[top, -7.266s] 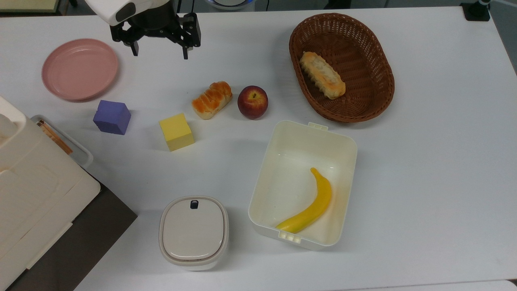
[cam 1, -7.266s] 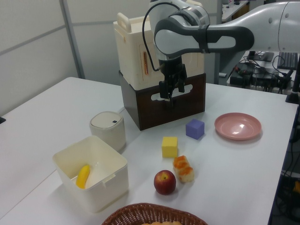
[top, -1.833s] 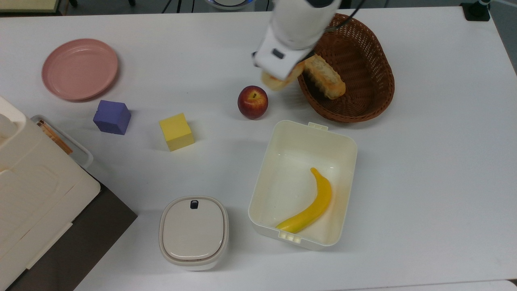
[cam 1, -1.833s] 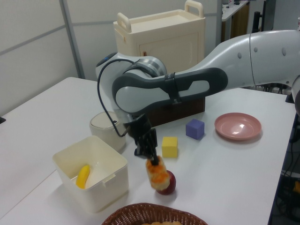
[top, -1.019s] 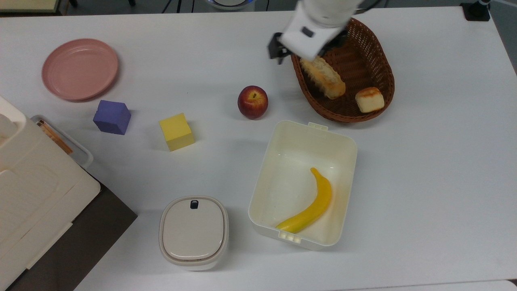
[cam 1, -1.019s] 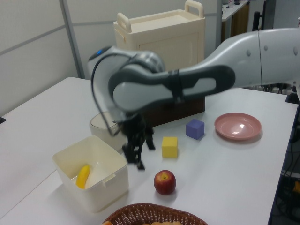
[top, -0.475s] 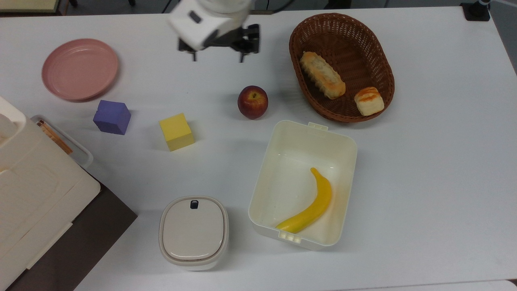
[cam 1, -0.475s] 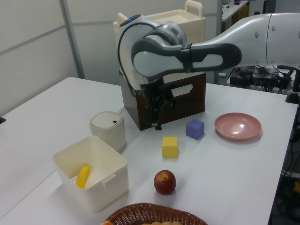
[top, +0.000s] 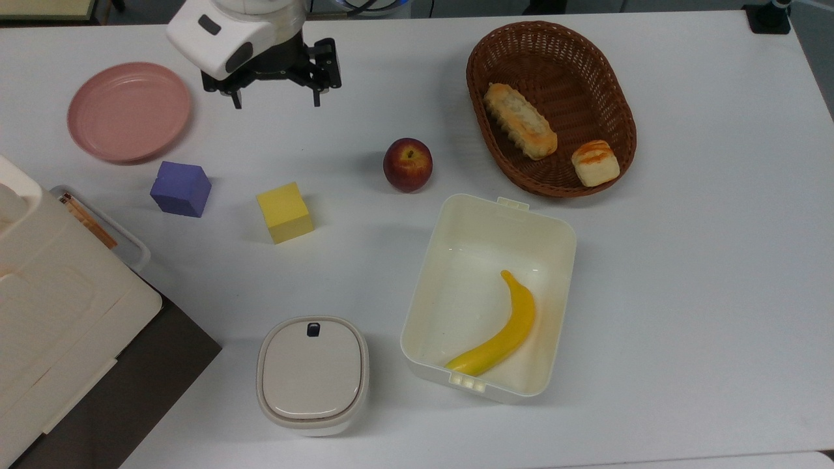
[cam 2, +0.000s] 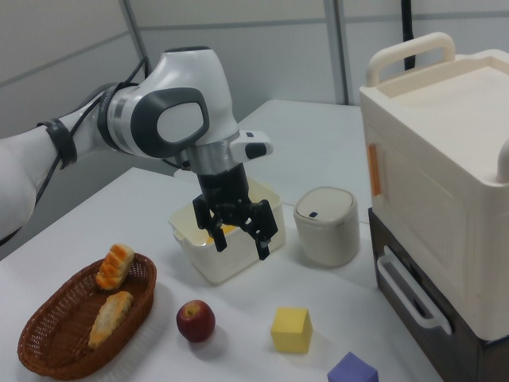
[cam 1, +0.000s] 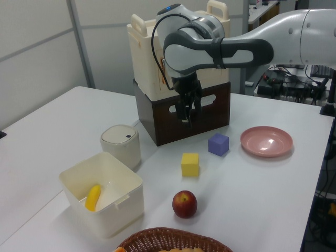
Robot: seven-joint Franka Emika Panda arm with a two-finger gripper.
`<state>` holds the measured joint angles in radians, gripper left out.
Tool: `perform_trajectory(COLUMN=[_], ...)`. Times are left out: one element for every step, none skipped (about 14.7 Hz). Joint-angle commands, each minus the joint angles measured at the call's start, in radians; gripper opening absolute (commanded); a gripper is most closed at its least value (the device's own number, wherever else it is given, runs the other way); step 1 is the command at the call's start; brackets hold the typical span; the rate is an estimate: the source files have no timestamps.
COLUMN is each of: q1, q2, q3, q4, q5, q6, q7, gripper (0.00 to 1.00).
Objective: Put the bread in the basket
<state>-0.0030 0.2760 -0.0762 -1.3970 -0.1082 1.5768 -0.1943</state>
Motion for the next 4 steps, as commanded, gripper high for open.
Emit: perform_trajectory(q1=[0.000,0.000,-0.002,0.000], q2=[-0.018,-0.020,-0.020,-0.018], q3=[0.004,0.004,0.004,0.004], q4=[-0.008,-0.008,-0.008,-0.008], q5=[0.008,0.018,0.021,0.019], q6=[0.074,0.081,0.083,0.083], q7=[-0.007,0.010,0.024,0.026], gripper=[1.00,1.00,1.00,1.00])
